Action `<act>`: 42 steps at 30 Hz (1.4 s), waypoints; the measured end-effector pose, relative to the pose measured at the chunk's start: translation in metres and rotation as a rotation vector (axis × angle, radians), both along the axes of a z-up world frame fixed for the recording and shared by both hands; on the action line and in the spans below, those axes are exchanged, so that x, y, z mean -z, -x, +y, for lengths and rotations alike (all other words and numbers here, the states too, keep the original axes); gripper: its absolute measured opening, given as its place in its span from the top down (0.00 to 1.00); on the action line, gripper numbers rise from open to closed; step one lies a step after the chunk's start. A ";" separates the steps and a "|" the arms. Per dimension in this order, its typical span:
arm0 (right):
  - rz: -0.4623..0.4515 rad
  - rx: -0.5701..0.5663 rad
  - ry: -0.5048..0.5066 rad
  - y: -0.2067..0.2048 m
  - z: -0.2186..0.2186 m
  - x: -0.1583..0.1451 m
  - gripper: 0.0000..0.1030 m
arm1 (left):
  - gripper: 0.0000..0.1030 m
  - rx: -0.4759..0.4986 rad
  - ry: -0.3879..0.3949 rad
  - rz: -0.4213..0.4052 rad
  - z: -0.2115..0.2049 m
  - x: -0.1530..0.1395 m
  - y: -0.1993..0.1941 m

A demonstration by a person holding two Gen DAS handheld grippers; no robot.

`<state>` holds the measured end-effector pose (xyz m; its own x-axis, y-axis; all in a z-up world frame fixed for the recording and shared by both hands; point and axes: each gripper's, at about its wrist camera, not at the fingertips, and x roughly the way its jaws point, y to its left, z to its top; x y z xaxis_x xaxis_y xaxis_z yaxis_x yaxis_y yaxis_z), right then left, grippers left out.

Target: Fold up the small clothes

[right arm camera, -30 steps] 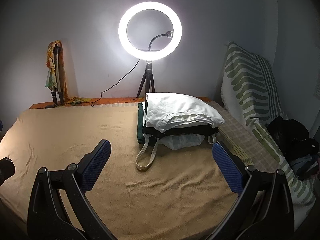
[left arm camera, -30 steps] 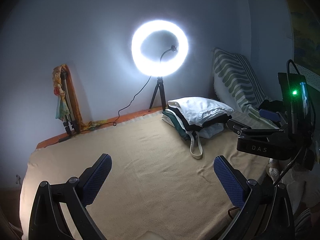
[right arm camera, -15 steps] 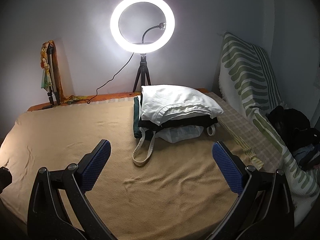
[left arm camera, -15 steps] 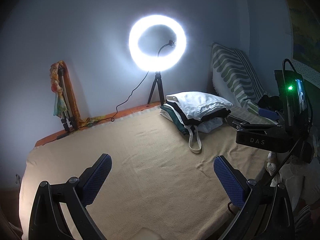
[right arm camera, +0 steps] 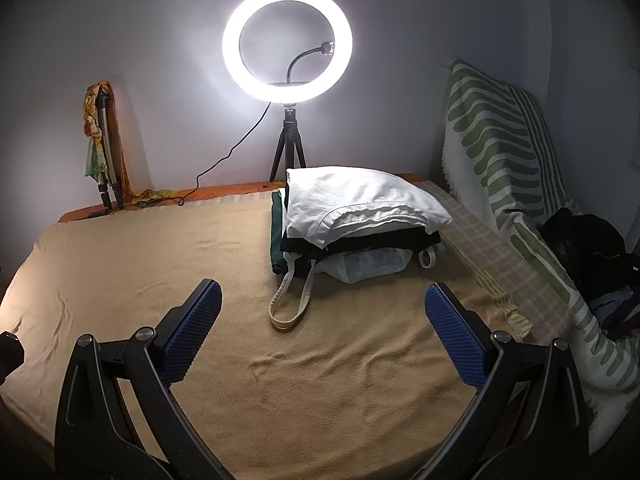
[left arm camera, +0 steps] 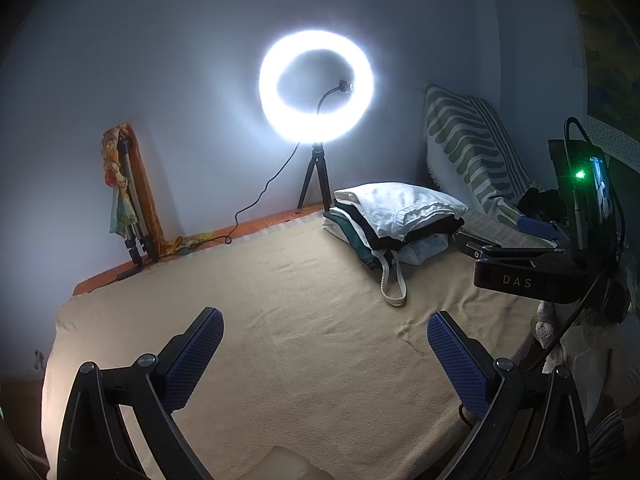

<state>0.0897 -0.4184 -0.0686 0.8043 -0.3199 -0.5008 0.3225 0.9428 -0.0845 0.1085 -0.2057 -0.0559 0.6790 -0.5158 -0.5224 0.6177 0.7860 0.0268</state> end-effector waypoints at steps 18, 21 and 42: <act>0.003 -0.007 -0.004 0.000 0.004 0.001 0.00 | 0.00 -0.015 -0.032 -0.024 -0.001 0.002 0.001; 0.003 -0.006 -0.006 0.000 0.005 0.001 0.00 | 0.00 -0.017 -0.035 -0.025 -0.002 0.003 0.001; 0.014 -0.021 -0.012 -0.001 0.007 0.003 0.00 | 0.00 -0.033 -0.038 -0.031 -0.001 0.003 0.002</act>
